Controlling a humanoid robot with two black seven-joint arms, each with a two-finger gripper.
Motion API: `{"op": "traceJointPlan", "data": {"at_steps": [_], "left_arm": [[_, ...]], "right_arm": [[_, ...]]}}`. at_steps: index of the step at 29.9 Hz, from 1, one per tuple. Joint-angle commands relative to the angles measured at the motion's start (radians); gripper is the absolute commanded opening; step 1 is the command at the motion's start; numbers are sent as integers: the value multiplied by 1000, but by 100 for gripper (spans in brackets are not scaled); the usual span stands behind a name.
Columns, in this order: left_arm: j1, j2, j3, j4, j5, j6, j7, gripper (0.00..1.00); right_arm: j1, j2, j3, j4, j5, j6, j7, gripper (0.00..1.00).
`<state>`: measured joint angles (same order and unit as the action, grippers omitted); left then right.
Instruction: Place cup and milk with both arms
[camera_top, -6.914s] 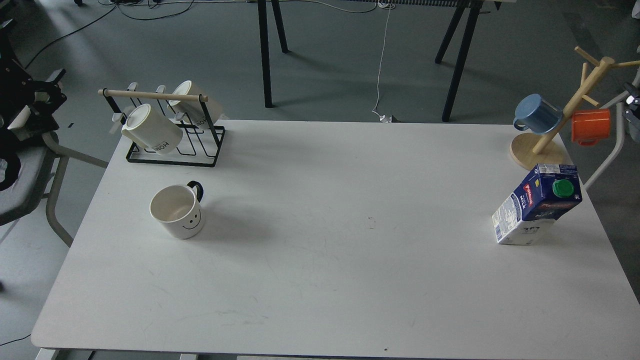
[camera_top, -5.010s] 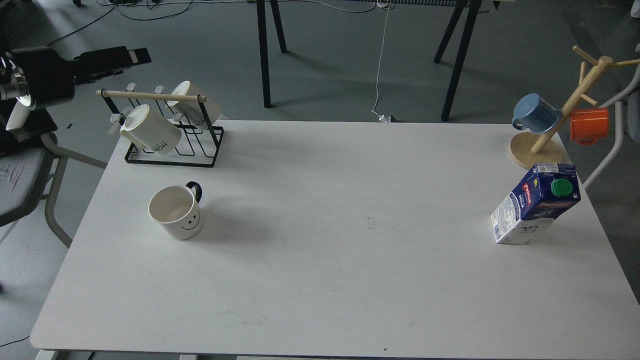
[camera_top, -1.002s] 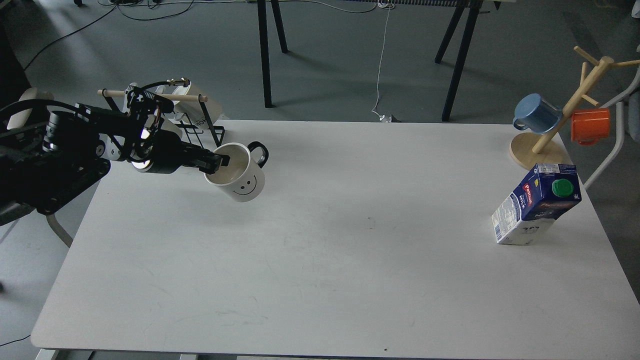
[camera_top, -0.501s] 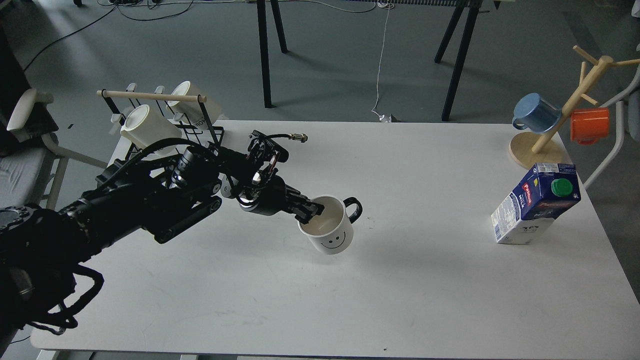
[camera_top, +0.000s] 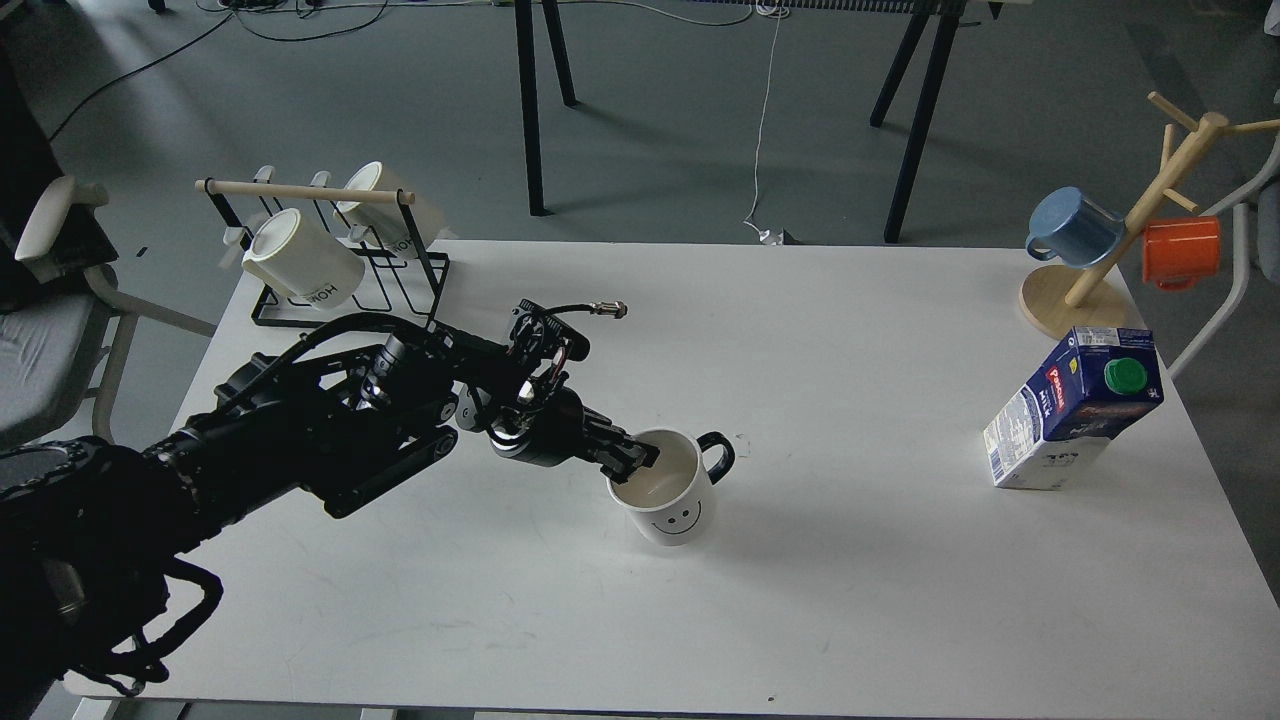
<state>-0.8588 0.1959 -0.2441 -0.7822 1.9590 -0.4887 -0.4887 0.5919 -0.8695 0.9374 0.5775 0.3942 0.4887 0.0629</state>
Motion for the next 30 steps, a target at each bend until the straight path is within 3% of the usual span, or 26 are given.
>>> {"op": "traceJointPlan", "data": {"at_steps": [1,7,9,11,14,21,25,28,30], "left_arm": [[9,2,-1,0,-2,0,0,15],[15,14,-4,0,-9,0,0,28],[15,17,-9,-2,-11,0,0,35],[14,26,-14,-2,-14,0,0,50],[12,62,-44,-3,-93,0,0,82],[7,175,-72,-2,-489,0,0,92],[12,266,-96,-2,-747,0,0,92],[14,350,-101,-2,-944,0,0,93],[15,411,-101,-2,-1070,0,0,93]], "right_arm": [[-1,1,1,5,0,0,3,99],[-3,1,14,7,2,0,11,99],[-3,1,17,7,2,0,37,99],[-4,1,17,10,2,0,70,99],[-4,1,17,16,8,0,78,99],[-18,-5,3,86,162,0,46,99],[-89,-34,14,250,346,0,-12,99],[-133,-107,12,399,455,0,-90,99],[-174,-153,14,499,486,0,-112,99]]}}
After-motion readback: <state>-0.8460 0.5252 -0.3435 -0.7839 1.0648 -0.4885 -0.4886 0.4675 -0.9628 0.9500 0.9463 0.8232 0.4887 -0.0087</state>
